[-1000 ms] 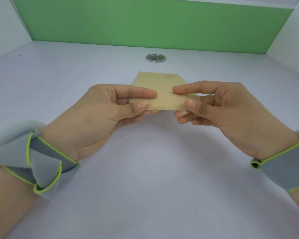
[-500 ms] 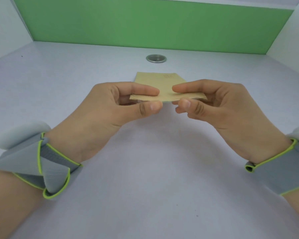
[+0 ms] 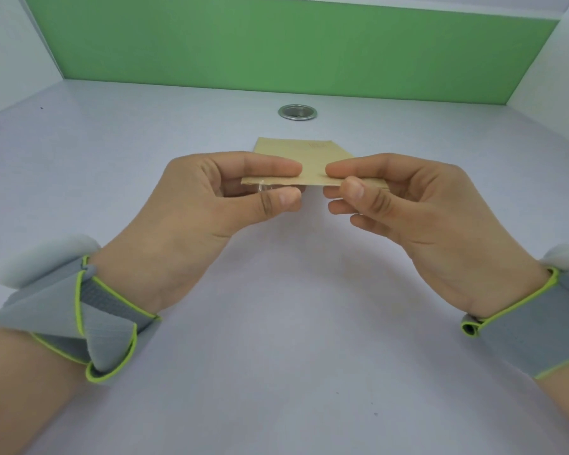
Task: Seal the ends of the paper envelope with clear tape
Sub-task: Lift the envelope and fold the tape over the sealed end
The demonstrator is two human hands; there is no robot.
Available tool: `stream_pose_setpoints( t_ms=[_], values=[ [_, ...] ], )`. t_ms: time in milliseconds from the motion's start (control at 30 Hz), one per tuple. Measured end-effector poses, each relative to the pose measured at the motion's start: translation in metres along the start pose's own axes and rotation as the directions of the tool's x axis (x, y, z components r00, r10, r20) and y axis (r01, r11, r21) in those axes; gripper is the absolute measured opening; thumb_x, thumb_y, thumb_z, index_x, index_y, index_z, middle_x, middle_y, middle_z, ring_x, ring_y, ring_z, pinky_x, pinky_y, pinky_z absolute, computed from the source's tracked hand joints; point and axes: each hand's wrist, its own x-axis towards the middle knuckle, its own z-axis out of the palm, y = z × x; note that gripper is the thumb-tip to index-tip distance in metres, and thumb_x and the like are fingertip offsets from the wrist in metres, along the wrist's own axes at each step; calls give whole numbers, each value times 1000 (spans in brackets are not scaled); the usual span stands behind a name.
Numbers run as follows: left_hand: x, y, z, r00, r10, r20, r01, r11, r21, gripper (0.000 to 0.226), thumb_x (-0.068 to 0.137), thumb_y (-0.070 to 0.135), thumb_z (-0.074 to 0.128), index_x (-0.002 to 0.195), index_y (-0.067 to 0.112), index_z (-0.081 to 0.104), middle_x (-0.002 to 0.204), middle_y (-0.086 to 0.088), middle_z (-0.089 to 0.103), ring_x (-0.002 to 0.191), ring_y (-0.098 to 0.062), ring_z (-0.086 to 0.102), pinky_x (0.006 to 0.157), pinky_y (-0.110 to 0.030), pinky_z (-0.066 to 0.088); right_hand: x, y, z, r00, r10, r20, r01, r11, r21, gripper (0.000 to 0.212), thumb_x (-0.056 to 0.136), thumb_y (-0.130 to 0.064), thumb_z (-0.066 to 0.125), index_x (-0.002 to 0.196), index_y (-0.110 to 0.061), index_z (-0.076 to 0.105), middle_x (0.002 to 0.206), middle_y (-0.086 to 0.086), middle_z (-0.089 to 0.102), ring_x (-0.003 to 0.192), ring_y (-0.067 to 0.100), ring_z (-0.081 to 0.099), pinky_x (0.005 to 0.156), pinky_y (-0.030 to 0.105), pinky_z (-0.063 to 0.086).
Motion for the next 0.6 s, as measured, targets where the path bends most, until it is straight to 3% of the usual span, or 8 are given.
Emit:
stream_pose_setpoints(
  t_ms=[333, 600],
  values=[
    [0, 0, 3, 1000, 15, -12, -15, 1000, -25, 31, 56, 20, 70, 87, 18, 73, 80, 0, 77, 75, -10, 72, 67, -13, 50, 2, 4, 2, 987, -138, -84, 139, 990, 10, 25, 63, -20, 71, 86, -11, 71, 69, 2, 73, 68, 13, 69, 64, 15, 50],
    [0, 0, 1, 999, 47, -22, -48, 998, -40, 30, 55, 22, 70, 84, 17, 75, 79, 1, 77, 73, -12, 73, 70, -16, 53, 3, 6, 3, 966, -241, -92, 237, 970, -47, 24, 65, -19, 72, 87, -12, 71, 79, 3, 75, 71, 14, 71, 71, 18, 53]
  ],
)
